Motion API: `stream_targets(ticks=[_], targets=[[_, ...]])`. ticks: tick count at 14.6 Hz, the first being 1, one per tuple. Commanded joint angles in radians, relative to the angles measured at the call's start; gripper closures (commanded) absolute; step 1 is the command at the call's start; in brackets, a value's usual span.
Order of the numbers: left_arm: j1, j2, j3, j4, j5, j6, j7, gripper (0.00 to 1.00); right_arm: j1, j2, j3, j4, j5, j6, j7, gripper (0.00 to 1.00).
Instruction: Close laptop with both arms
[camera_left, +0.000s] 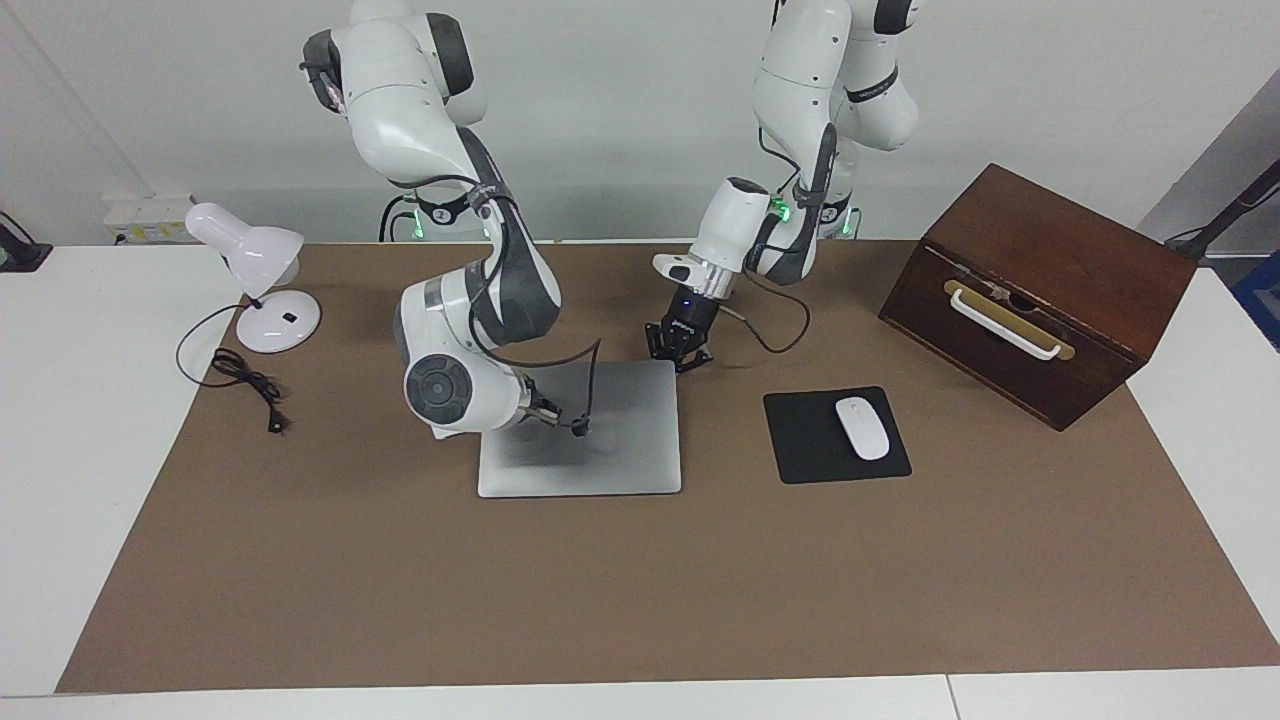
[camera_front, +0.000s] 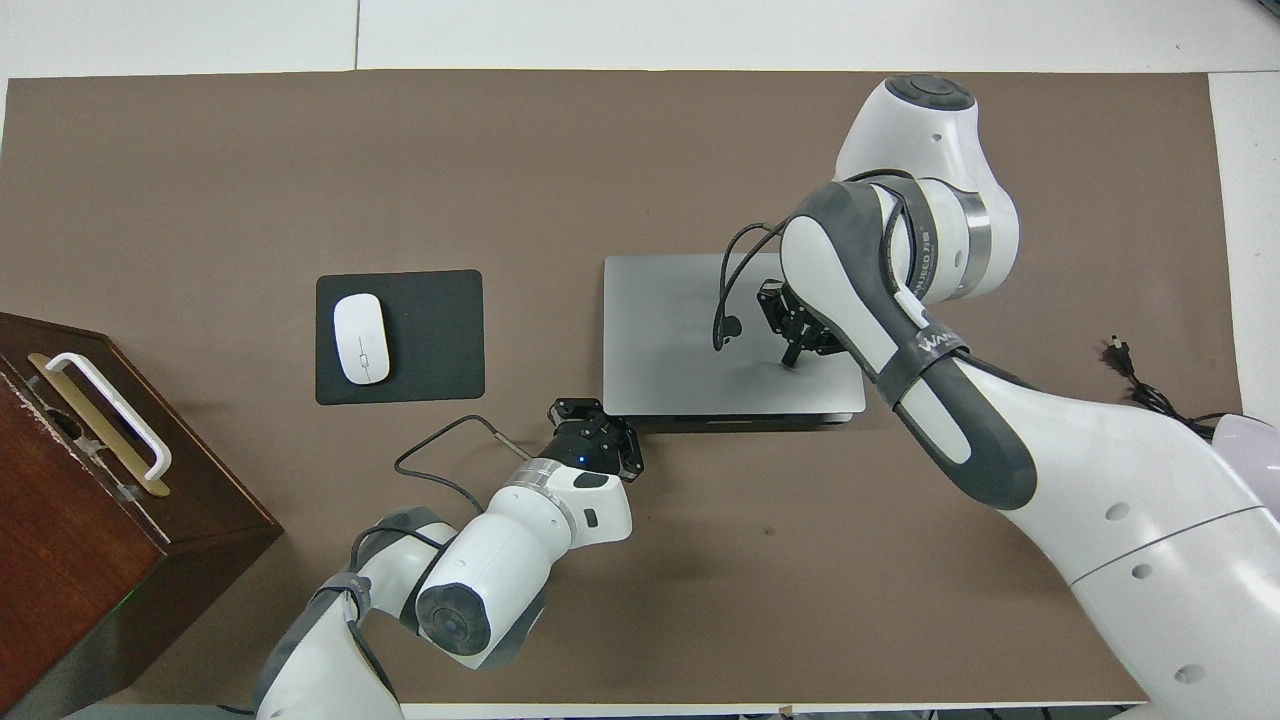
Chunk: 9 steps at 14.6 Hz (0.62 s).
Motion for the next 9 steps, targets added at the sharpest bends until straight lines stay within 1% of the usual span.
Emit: stream_targets(ticks=[1,4,7,8,9], targets=[[0.039,0.095,0.022,-0.046,-0.017,-0.032,0.053,1.00,-0.002,-0.029,0.004,-0.060,0.022,0.045,0.004,1.00],[0.041,0.095,0.022,-0.046,-0.017,-0.032,0.053,1.00,0.002,-0.030,0.004,-0.063,0.022,0.048,0.015,1.00],[0.041,0.095,0.022,-0.046,-0.017,-0.032,0.053,1.00,0.003,-0.033,0.006,-0.042,0.020,0.046,0.053,1.00],[0.041,0.095,0.022,-0.046,-0.017,-0.032,0.053,1.00,0.002,-0.039,0.006,-0.022,0.019,0.046,0.064,1.00],[0.041,0.095,0.022,-0.046,-0.017,-0.032,0.053,1.00,-0.008,-0.064,0.005,-0.015,0.010,0.046,0.064,1.00]])
